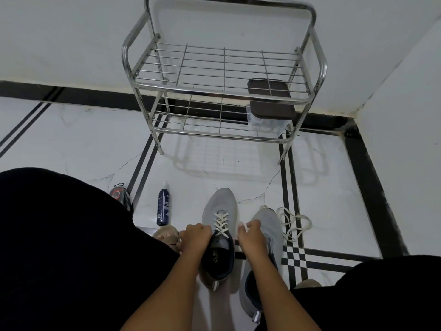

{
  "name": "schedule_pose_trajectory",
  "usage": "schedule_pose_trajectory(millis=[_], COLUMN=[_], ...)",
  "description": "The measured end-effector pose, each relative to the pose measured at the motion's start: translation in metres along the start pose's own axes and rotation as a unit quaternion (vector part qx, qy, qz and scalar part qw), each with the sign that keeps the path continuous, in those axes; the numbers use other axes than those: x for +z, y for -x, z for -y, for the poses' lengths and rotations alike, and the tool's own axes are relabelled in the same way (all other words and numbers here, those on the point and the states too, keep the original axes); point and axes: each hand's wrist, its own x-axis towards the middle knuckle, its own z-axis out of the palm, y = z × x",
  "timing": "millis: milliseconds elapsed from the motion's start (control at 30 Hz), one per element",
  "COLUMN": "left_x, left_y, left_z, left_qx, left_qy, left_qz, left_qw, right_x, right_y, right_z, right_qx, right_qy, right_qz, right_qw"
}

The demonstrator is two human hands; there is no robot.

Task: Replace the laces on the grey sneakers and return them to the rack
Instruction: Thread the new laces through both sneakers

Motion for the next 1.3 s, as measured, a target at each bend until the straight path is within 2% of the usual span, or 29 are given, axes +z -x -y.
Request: schedule_pose_trajectory(millis=[100, 200, 300, 500, 733, 967, 1300], left_x=[-0.029, -0.060, -0.094, -0.146, -0.167, -0.161, -0.155], left_y=[0.023, 0.043, 0.063, 0.118, 0.155, 0.162, 0.158], left_z=[-0.022, -0.043, -0.061, -0.082, -0.080, -0.079, -0.078], left_qx=[0.029, 0.059, 0.118, 0.242, 0.359, 0.405, 0.377], left_qy=[0.074, 0.102, 0.089, 0.061, 0.098, 0.129, 0.294], left_qz=[-0.008, -0.004, -0.020, -0.115, -0.085, -0.121, -0.092], left_qw=[0.997, 0.993, 0.989, 0.962, 0.924, 0.897, 0.873], right_x=[-0.018, -0.041, -0.066, -0.111, -0.142, -0.151, -0.150], right_y=[0.004, 0.010, 0.020, 0.058, 0.091, 0.111, 0.122], right_z=[0.029, 0.052, 0.071, 0.104, 0.123, 0.127, 0.129], right_qx=[-0.052, -0.118, -0.169, -0.245, -0.311, -0.334, -0.346], right_qy=[-0.060, -0.123, -0.154, -0.227, -0.226, -0.182, -0.175], right_qz=[-0.029, -0.050, -0.067, -0.075, -0.086, -0.086, -0.083], right_qw=[0.996, 0.984, 0.971, 0.939, 0.919, 0.921, 0.918])
